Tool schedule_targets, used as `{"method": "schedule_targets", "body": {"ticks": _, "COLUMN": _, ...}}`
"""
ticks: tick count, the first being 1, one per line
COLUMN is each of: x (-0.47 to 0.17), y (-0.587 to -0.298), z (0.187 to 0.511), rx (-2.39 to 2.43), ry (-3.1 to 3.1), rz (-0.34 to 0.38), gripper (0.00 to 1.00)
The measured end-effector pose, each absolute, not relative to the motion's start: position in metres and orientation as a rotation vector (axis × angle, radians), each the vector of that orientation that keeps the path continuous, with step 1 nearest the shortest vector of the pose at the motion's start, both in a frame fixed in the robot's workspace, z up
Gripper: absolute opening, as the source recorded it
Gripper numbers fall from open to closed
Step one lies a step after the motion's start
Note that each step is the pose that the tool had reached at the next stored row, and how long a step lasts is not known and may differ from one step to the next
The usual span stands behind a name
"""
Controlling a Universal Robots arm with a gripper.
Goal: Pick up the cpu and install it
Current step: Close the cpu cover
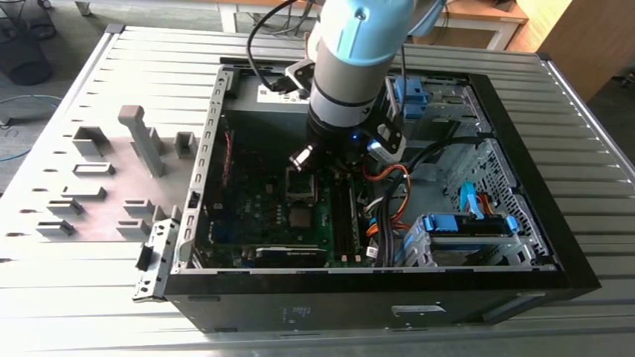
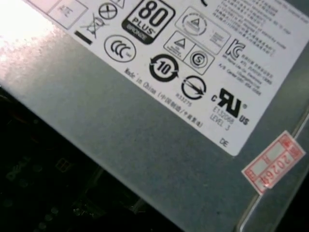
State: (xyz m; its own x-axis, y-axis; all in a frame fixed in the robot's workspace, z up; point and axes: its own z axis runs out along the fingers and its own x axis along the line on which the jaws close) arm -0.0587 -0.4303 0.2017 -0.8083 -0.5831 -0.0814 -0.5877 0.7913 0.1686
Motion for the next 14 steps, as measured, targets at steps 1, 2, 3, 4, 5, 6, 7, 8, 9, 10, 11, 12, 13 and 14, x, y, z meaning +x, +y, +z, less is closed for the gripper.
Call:
{"method": "schedule_targets", "body": {"ticks": 1, "x": -0.0586, "y": -0.4303, "z": 0.2015, "rx": -0.967, "ry": 2.947, "rz": 0.296, "gripper": 0.11}}
{"method": "schedule_targets", "body": {"ticks": 2, "x": -0.0586, "y": -0.4304, "z": 0.2015, "rx": -0.971, "ry": 2.943, "rz": 0.305, "gripper": 0.11}}
{"method": "schedule_targets", "body": {"ticks": 3, "x": -0.0587, "y": -0.4304, "z": 0.2014, "rx": -0.976, "ry": 2.939, "rz": 0.315, "gripper": 0.11}}
{"method": "schedule_targets", "body": {"ticks": 4, "x": -0.0587, "y": -0.4304, "z": 0.2013, "rx": -0.982, "ry": 2.935, "rz": 0.322, "gripper": 0.11}}
{"method": "schedule_targets", "body": {"ticks": 5, "x": -0.0587, "y": -0.4302, "z": 0.2012, "rx": -0.986, "ry": 2.931, "rz": 0.329, "gripper": 0.11}}
{"method": "schedule_targets", "body": {"ticks": 6, "x": -0.0587, "y": -0.4303, "z": 0.2012, "rx": -0.99, "ry": 2.928, "rz": 0.335, "gripper": 0.11}}
{"method": "schedule_targets", "body": {"ticks": 7, "x": -0.0587, "y": -0.4303, "z": 0.2012, "rx": -0.994, "ry": 2.924, "rz": 0.342, "gripper": 0.11}}
{"method": "schedule_targets", "body": {"ticks": 8, "x": -0.0587, "y": -0.4303, "z": 0.2012, "rx": -0.998, "ry": 2.921, "rz": 0.348, "gripper": 0.11}}
{"method": "schedule_targets", "body": {"ticks": 9, "x": -0.0587, "y": -0.4302, "z": 0.2012, "rx": -1.0, "ry": 2.92, "rz": 0.352, "gripper": 0.11}}
{"method": "schedule_targets", "body": {"ticks": 10, "x": -0.0587, "y": -0.4302, "z": 0.2012, "rx": -1.0, "ry": 2.919, "rz": 0.354, "gripper": 0.11}}
{"method": "schedule_targets", "body": {"ticks": 11, "x": -0.0587, "y": -0.4302, "z": 0.2011, "rx": -1.001, "ry": 2.918, "rz": 0.355, "gripper": 0.11}}
{"method": "schedule_targets", "body": {"ticks": 12, "x": -0.0586, "y": -0.4302, "z": 0.2012, "rx": -1.001, "ry": 2.918, "rz": 0.355, "gripper": 0.11}}
{"method": "schedule_targets", "body": {"ticks": 13, "x": -0.0587, "y": -0.4303, "z": 0.2013, "rx": -1.001, "ry": 2.918, "rz": 0.355, "gripper": 0.11}}
{"method": "schedule_targets", "body": {"ticks": 14, "x": -0.0587, "y": -0.4304, "z": 0.2018, "rx": -1.001, "ry": 2.918, "rz": 0.355, "gripper": 0.11}}
